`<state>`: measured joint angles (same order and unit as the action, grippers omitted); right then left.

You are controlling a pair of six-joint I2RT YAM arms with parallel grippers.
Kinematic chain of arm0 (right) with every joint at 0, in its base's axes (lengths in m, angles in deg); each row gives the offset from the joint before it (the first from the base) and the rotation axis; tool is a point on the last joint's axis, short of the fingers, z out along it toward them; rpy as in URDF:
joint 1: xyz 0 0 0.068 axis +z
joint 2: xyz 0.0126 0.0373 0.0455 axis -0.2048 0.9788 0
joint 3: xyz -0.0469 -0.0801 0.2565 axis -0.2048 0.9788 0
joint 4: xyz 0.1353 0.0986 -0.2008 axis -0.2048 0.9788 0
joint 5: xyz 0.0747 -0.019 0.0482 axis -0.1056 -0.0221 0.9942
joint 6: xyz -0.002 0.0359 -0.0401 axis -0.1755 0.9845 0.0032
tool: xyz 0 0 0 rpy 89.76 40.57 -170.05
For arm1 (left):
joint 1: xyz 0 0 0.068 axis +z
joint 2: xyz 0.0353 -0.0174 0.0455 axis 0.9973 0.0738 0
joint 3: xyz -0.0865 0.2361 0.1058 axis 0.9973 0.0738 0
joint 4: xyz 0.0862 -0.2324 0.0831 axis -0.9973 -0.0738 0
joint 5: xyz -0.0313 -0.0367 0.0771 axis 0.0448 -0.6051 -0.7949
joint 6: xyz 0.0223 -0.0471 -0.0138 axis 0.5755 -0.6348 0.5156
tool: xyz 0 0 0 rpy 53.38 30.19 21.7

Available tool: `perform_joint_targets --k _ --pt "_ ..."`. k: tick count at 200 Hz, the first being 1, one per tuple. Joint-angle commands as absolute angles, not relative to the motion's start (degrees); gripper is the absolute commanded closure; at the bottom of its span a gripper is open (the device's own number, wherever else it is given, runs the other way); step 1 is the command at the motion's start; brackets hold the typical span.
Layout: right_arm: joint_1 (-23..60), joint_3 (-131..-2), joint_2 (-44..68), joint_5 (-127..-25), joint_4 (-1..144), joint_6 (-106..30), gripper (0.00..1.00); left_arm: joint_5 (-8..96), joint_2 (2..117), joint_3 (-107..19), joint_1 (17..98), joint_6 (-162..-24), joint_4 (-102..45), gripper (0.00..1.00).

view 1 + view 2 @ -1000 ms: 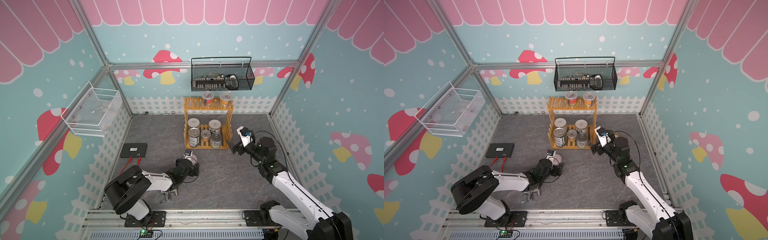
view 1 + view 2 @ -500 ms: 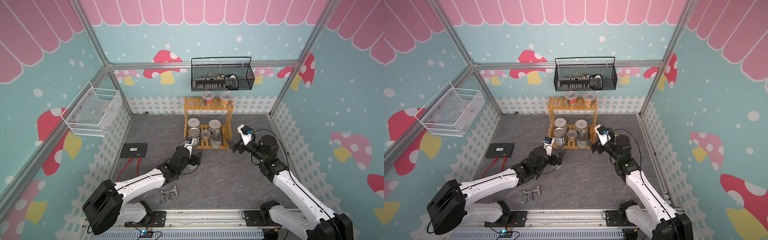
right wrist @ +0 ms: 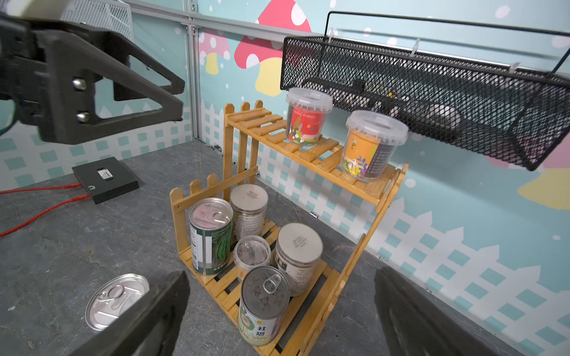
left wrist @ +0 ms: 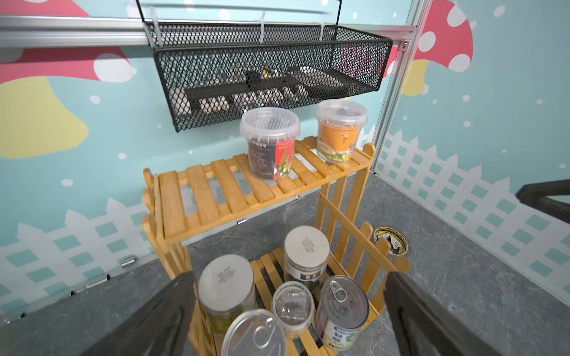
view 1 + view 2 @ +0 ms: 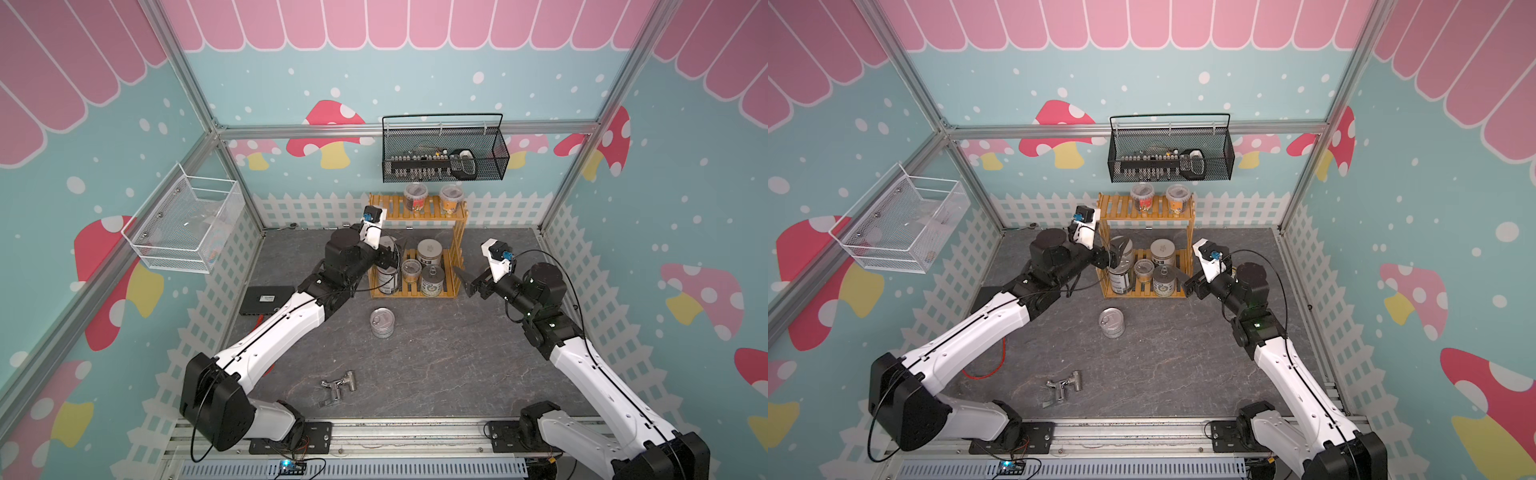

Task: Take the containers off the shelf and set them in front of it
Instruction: 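Pick up a container from the shelf.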

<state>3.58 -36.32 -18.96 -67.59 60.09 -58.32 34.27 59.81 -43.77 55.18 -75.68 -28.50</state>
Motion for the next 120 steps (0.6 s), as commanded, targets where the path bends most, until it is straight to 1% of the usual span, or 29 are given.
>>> perform_joint_targets --k 1,46,120 --pt "2.62 -39.13 -18.54 -66.44 60.40 -57.47 0.01 39.37 65.23 -50.77 56.23 -72.51 -31.64 0.01" --pt "0.99 -41.43 -17.89 -64.99 60.40 -56.79 0.01 40.19 77.87 -67.12 57.01 -72.75 -35.38 0.01" --pt "-0.90 -42.50 -18.07 -64.56 60.46 -56.95 0.01 32.42 96.42 -92.42 57.12 -75.62 -44.11 0.01"
